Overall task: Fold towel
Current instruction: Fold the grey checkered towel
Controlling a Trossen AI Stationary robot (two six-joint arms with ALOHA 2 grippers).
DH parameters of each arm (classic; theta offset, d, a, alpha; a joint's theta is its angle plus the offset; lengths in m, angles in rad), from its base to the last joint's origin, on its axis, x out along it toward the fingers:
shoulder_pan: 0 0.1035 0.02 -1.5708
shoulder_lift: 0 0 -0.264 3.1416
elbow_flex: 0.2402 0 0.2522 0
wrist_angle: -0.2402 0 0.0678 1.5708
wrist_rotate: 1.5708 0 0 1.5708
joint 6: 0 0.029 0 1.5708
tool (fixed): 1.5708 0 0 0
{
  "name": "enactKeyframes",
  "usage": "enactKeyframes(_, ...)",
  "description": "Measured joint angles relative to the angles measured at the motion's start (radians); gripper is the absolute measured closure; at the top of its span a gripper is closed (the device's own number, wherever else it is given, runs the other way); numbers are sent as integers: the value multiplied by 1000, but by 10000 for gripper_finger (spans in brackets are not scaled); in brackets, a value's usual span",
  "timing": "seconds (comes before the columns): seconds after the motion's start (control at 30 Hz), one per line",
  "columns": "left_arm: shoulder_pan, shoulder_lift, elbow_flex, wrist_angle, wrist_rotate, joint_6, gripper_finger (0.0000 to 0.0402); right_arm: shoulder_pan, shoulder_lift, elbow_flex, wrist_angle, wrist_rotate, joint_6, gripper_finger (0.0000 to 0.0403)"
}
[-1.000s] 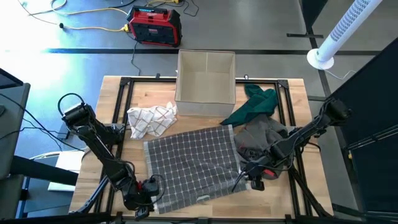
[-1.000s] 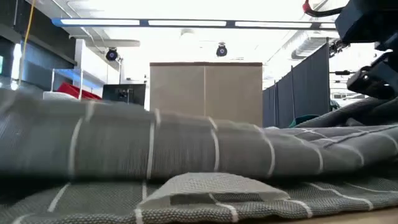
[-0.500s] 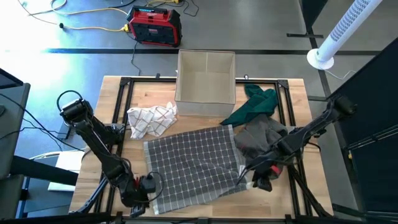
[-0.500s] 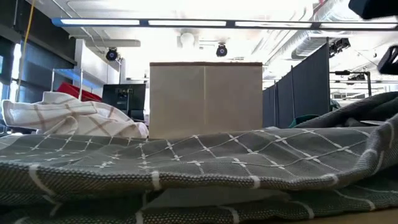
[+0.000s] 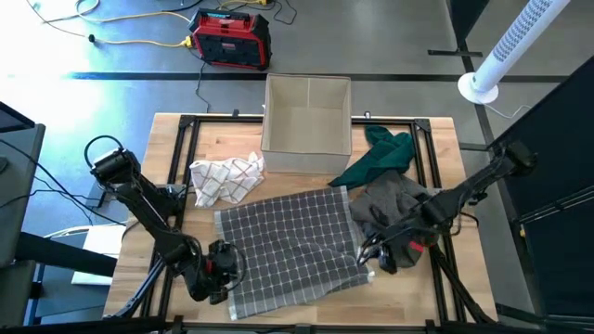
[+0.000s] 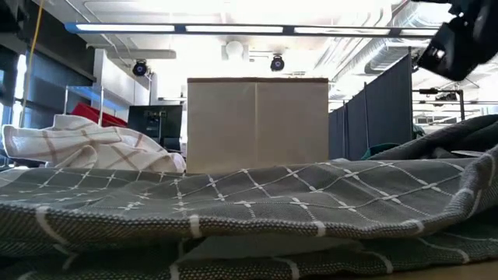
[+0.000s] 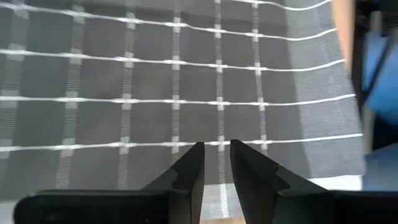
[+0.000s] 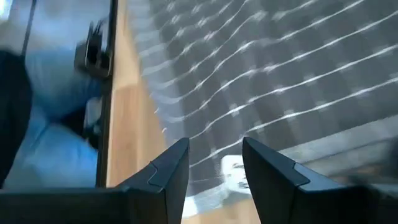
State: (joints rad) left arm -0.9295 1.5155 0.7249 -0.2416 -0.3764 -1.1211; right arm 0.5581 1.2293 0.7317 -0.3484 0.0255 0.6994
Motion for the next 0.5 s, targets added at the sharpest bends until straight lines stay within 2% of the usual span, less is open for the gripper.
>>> enactKeyframes(0.07,0,7,-43,77,9,-10,355,14,75,0,48,-44,7,293)
enactKeyframes(0.4,-5,12,-172,167,163,-109,396,115,359,-1,193,-189,134,390)
enactKeyframes(0.5,-11,9,-180,168,192,-96,400,147,374,-1,198,-218,180,401)
